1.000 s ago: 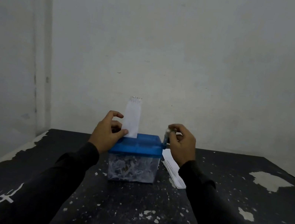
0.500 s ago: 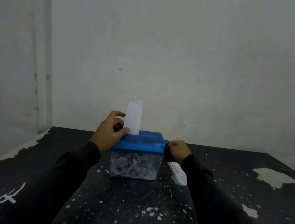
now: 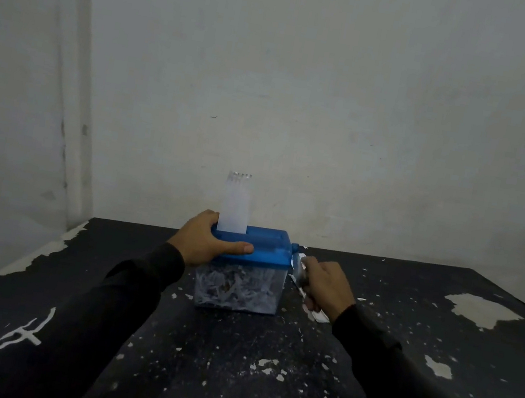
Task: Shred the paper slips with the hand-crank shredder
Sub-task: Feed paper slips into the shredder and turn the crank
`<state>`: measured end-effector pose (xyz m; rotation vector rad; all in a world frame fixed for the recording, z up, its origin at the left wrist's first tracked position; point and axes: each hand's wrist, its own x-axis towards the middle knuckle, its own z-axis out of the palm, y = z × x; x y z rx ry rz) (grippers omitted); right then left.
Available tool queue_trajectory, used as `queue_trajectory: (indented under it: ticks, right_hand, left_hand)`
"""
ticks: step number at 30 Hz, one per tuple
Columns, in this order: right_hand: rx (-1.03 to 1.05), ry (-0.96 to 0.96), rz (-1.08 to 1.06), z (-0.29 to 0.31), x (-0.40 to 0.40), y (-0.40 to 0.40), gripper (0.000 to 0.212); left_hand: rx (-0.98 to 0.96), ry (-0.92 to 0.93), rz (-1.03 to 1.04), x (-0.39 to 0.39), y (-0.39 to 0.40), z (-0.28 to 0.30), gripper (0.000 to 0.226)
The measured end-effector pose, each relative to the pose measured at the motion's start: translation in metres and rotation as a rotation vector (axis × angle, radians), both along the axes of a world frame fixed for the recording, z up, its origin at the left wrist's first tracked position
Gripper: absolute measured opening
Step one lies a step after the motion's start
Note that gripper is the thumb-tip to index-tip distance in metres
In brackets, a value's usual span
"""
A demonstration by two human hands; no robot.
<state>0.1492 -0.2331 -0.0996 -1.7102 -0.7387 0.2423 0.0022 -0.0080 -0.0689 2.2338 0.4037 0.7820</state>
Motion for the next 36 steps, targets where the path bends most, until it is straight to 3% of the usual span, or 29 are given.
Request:
queue_trajectory:
  ticks: [4,6,8,10,14,20,22,24,26,28,32,35,36]
  right_hand:
    - [0.130,0.091,0.062,0.050,-0.005,0.003,0.029]
    - [0.088,0.041,0.044,0.059,0.002,0.011,0.037]
    - [0.050,-0.055,-0.033,0.065,0.015,0.022,0.031]
    - [0.045,-0.084,-0.103,0.066,0.032,0.036,0.018]
    - [0.004,-0.063,-0.087,0.042,0.056,0.059,0.014]
    - [-0.282,-0.075,-0.007,-0.019,0.051,0.031,0.037]
    - [-0.277,-0.097,0.014,-0.018,0.042,0.019,0.047]
    - [-0.206,-0.285,-0.093,-0.008,0.034,0.014,0.049]
    - [-0.039,-0.486,-0.202,0.015,0.022,0.014,0.030]
    - [0.103,-0.616,-0.129,0.042,0.005,0.024,0.013]
    - [-0.019,-0.596,0.109,0.065,-0.019,0.068,0.029]
    - [-0.067,-0.522,0.157,0.067,-0.024,0.095,0.018]
    - [-0.045,-0.498,0.148,0.068,-0.022,0.100,0.030]
  left_hand:
    - [-0.008,0.001,-0.019,-0.002,0.003,-0.001,0.074]
    - [-0.018,-0.002,-0.023,-0.003,0.002,-0.002,0.081]
    - [-0.026,-0.028,-0.039,-0.003,0.000,-0.001,0.075]
    - [-0.028,-0.025,-0.044,-0.003,-0.001,0.000,0.070]
    - [-0.016,-0.028,-0.041,-0.004,0.001,-0.001,0.080]
    - [-0.021,-0.028,-0.030,-0.003,-0.001,-0.001,0.072]
    - [-0.033,-0.018,-0.044,-0.004,-0.001,-0.001,0.071]
    - [-0.060,-0.009,-0.064,-0.006,0.000,-0.001,0.077]
    - [-0.101,-0.010,-0.096,-0.007,0.001,0.000,0.063]
    - [-0.132,-0.046,-0.097,-0.006,0.000,0.005,0.023]
    - [-0.105,-0.099,-0.012,-0.001,0.004,0.010,0.032]
    - [-0.049,-0.139,0.033,0.000,0.006,0.015,0.032]
    - [-0.048,-0.155,0.029,0.001,0.007,0.017,0.032]
